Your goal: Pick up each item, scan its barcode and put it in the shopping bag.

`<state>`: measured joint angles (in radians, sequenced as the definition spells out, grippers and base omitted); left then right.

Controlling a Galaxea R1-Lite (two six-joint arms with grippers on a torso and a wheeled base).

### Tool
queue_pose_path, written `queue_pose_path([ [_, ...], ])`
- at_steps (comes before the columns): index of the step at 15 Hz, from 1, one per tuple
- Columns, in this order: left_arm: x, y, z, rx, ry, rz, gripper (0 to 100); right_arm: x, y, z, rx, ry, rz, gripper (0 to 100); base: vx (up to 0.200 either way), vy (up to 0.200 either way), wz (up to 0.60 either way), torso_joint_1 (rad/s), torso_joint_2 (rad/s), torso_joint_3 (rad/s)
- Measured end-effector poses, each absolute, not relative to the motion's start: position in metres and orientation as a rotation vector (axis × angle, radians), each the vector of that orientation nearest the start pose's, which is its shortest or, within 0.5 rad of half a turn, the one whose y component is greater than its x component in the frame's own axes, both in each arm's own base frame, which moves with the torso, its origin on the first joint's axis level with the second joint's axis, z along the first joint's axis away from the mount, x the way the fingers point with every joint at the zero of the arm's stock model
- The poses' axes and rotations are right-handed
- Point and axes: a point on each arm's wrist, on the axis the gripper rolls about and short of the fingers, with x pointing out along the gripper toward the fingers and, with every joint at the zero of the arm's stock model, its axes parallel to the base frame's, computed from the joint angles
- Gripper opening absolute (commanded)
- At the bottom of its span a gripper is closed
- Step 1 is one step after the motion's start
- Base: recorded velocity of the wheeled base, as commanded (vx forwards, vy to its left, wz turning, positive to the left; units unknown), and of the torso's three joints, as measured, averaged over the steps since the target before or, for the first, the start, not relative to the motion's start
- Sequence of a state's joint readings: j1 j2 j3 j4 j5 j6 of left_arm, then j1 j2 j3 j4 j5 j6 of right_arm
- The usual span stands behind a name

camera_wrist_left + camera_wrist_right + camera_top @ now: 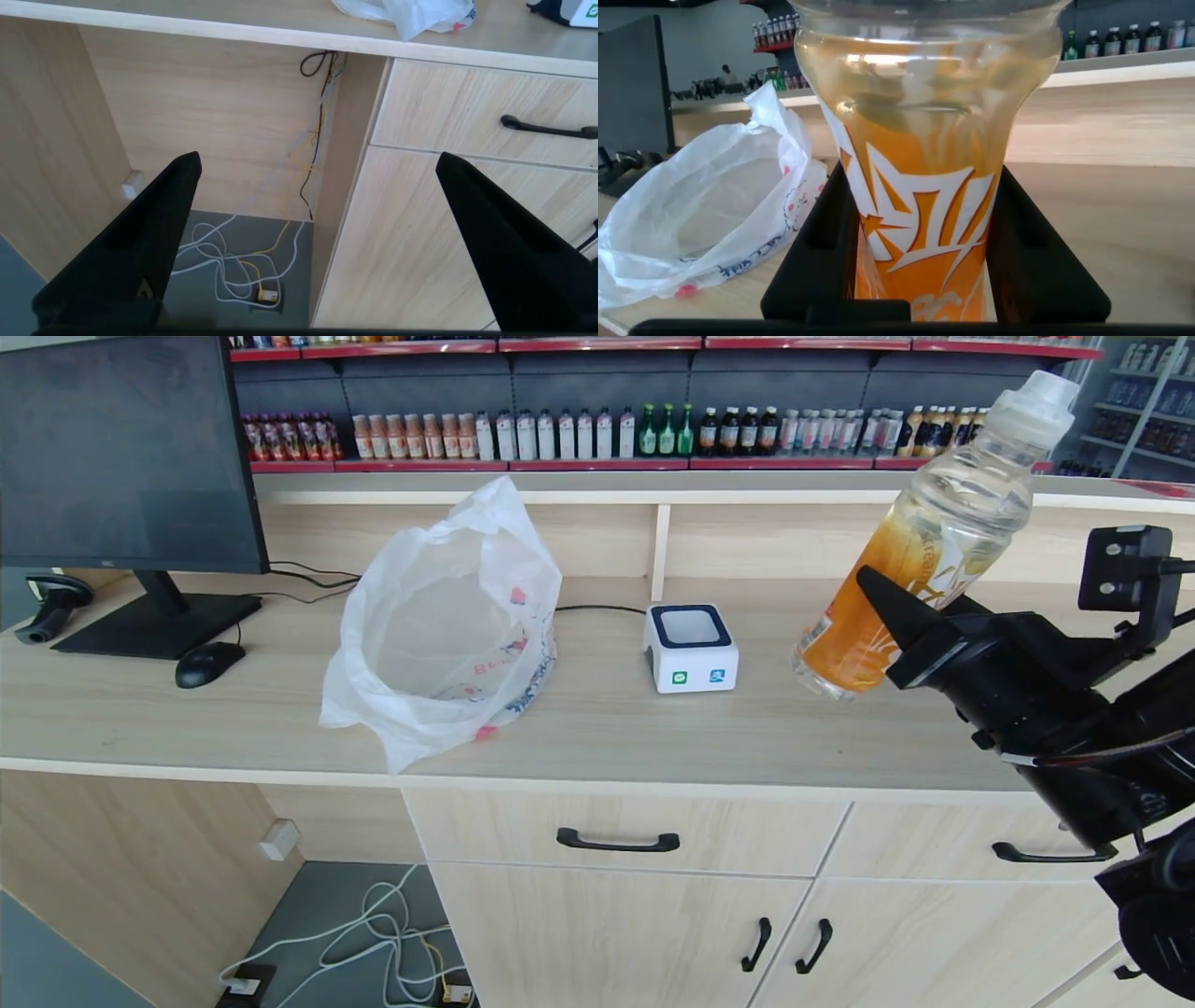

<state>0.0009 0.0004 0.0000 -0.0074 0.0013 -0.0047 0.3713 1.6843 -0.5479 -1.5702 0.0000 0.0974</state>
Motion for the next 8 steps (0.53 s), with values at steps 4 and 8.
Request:
queue_pose_path([
  [4,-0.023,0.000,0.076,-0.005,-0.007,0.001,100,0.254,0.098,0.219,0.166,-0.433,0.379,0,0.000,0.000,0.00,0.000,0.00,0.000],
  [8,-0.023,0.000,0.076,-0.005,-0.007,0.002,100,0.261,0.102,0.226,0.126,-0.469,0.493,0,0.000,0.000,0.00,0.000,0.00,0.000],
])
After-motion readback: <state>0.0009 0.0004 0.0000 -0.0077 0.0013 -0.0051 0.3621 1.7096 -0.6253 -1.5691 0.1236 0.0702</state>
